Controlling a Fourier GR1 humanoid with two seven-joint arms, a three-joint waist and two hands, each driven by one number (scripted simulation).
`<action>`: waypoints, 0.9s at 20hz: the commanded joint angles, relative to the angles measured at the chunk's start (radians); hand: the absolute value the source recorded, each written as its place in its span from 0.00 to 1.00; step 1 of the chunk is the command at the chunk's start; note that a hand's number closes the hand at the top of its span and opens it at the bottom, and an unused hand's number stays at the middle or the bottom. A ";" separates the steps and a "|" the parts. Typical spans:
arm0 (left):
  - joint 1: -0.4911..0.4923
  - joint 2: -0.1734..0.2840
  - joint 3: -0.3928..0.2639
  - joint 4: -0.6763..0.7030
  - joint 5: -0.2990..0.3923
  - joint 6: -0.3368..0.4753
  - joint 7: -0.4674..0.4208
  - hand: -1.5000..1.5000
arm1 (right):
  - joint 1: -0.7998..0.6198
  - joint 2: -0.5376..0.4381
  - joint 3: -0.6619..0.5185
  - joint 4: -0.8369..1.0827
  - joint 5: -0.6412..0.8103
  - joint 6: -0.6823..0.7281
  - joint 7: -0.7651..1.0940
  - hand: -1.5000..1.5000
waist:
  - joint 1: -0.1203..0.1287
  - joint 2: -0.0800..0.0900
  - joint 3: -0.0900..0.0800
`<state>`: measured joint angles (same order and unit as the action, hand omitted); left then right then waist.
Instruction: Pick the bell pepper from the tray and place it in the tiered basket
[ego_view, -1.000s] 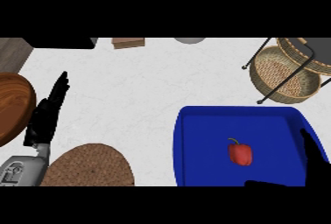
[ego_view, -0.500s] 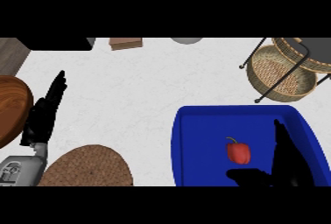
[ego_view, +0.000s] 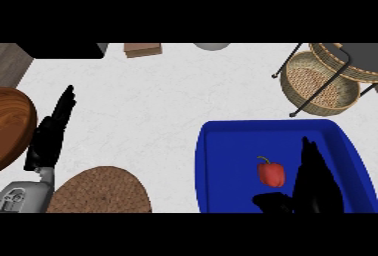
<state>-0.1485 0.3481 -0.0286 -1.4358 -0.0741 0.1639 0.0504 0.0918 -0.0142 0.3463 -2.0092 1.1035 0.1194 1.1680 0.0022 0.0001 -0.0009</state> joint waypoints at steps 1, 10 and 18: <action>-0.004 -0.018 -0.003 0.005 -0.019 0.006 0.005 0.50 | 0.046 0.013 0.045 0.015 0.068 0.016 0.132 0.00 | -0.006 -0.001 0.001; -0.008 -0.010 0.029 0.003 -0.019 -0.024 0.003 0.50 | -0.004 0.014 0.060 0.072 0.026 -0.018 0.189 0.00 | -0.004 0.000 0.001; 0.026 0.013 0.049 -0.077 -0.001 -0.072 0.047 0.50 | -0.005 0.014 0.000 0.165 -0.011 -0.078 0.128 0.00 | 0.000 -0.001 0.001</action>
<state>-0.1389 0.3471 0.0093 -1.4779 -0.0864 0.1221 0.0805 0.0752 -0.0066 0.3424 -1.8690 1.1015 0.0857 1.1649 0.0028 -0.0001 -0.0001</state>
